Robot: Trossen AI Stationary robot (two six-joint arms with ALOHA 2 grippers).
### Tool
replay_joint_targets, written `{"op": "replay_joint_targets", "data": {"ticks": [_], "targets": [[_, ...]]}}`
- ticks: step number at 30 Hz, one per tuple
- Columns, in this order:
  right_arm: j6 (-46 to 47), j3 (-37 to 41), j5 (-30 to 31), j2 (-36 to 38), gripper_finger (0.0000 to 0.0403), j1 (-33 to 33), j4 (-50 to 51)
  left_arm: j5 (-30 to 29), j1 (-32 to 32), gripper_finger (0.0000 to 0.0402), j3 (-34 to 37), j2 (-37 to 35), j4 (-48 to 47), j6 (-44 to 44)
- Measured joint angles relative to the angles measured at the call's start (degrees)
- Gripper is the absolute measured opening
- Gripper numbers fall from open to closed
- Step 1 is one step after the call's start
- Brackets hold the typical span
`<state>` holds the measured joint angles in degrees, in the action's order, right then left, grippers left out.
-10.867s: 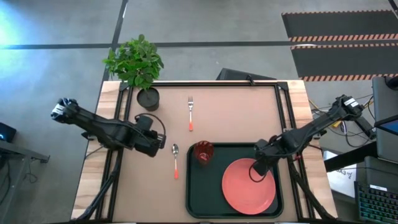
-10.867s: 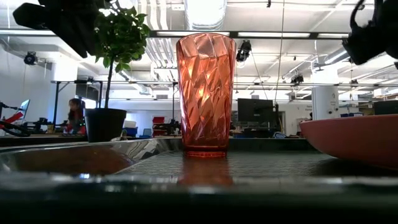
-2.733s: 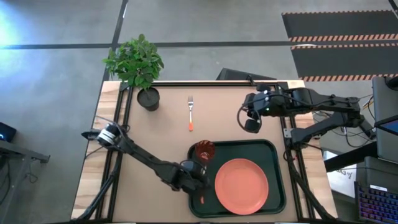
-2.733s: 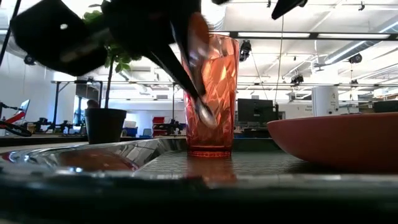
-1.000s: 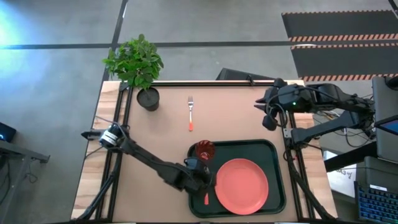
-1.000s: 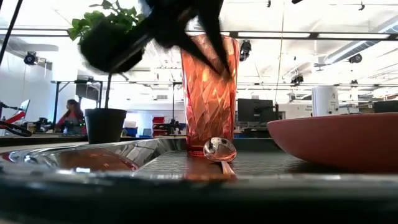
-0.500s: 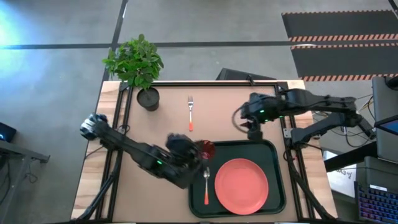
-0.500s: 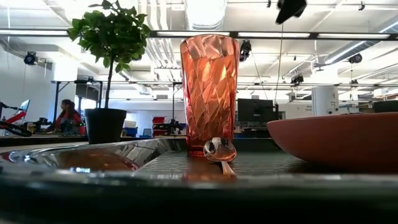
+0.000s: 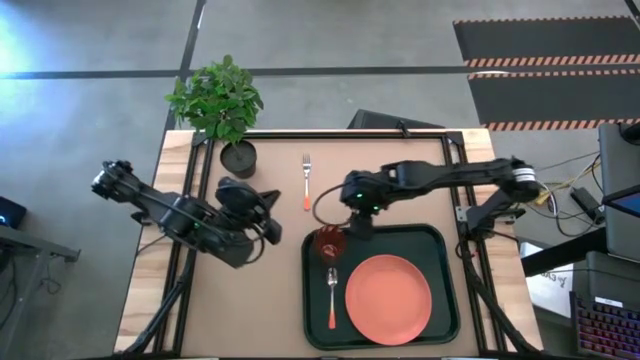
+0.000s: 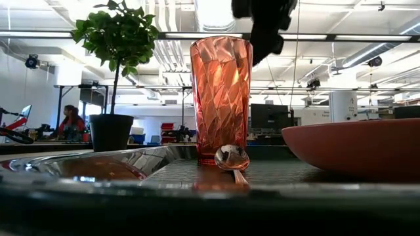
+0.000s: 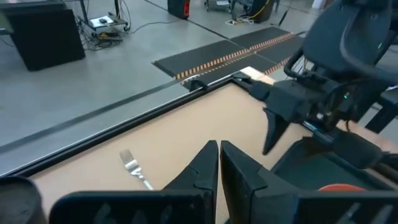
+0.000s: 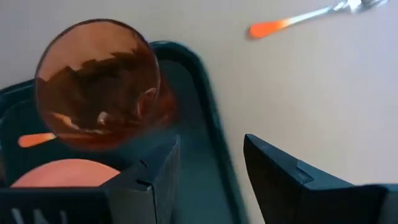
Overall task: Pick and place plate/cup/fork/spoon on tray
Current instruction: Move the orange cup on the black tray to the top right of the pink plate
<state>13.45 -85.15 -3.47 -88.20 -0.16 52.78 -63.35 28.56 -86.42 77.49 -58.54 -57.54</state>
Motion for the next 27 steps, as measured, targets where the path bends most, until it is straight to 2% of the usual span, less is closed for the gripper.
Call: {"op": "replay_joint_targets", "data": {"ticks": [5, 13, 27], "targets": [[1.6, -3.7, -5.7, -5.0, 0.0169, 0.0, -1.1, 0.3, 0.0, 0.0, 7.2, -4.8, 0.9, -0.6], [1.4, -11.9, -7.1, -9.2, 0.0169, 0.0, 3.0, 2.0, 0.0, 0.0, 15.7, -9.4, 3.9, -5.0], [-0.2, -11.8, -7.3, -15.7, 0.0168, 0.0, 5.8, 2.3, 0.0, 0.0, 16.7, -9.7, 4.0, -5.1]]}}
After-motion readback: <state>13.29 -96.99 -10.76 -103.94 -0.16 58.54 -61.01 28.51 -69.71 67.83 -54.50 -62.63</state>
